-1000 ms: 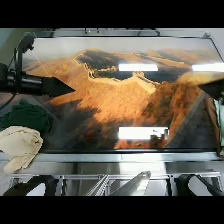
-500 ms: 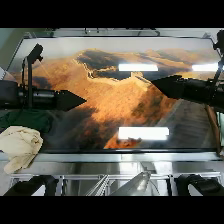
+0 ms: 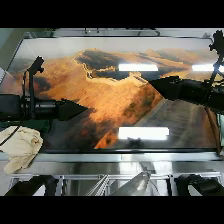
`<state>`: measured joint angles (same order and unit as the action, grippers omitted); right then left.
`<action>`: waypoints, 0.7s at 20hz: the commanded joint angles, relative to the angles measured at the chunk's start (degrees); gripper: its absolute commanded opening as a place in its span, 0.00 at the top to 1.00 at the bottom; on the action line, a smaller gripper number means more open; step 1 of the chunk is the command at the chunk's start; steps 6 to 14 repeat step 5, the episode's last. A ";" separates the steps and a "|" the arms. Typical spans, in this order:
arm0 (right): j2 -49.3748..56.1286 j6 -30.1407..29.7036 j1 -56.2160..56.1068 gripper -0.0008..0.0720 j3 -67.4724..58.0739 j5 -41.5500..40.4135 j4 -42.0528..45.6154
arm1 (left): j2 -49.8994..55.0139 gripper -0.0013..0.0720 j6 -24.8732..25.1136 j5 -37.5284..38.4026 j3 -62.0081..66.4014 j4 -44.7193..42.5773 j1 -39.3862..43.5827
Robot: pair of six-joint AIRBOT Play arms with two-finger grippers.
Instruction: Fold the shirts.
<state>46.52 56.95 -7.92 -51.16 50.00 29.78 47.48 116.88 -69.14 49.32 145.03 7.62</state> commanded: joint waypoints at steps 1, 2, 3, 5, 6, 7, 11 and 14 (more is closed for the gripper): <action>-0.04 0.02 -0.09 0.97 0.02 -0.15 0.00 | 0.79 0.96 0.04 0.15 -0.37 0.04 0.02; -0.04 0.02 -0.09 0.97 0.02 -0.15 0.00 | 1.27 0.96 0.04 0.11 -0.37 0.04 0.04; -0.04 0.04 -0.11 0.97 0.02 -0.15 0.00 | 1.86 0.96 0.04 0.02 -0.37 0.07 0.04; -0.04 0.04 -0.11 0.97 0.02 -0.17 0.00 | 3.13 0.96 0.04 0.07 -0.37 0.11 0.02; -0.04 0.04 -0.11 0.97 0.02 -0.17 0.00 | 3.13 0.96 0.04 0.07 -0.37 0.11 0.02; -0.04 0.04 -0.11 0.97 0.02 -0.17 0.00 | 3.13 0.96 0.04 0.07 -0.37 0.11 0.02; -0.04 0.04 -0.11 0.97 0.02 -0.17 0.00 | 3.13 0.96 0.04 0.07 -0.37 0.11 0.02; -0.04 0.04 -0.11 0.97 0.02 -0.17 0.00 | 3.13 0.96 0.04 0.07 -0.37 0.11 0.02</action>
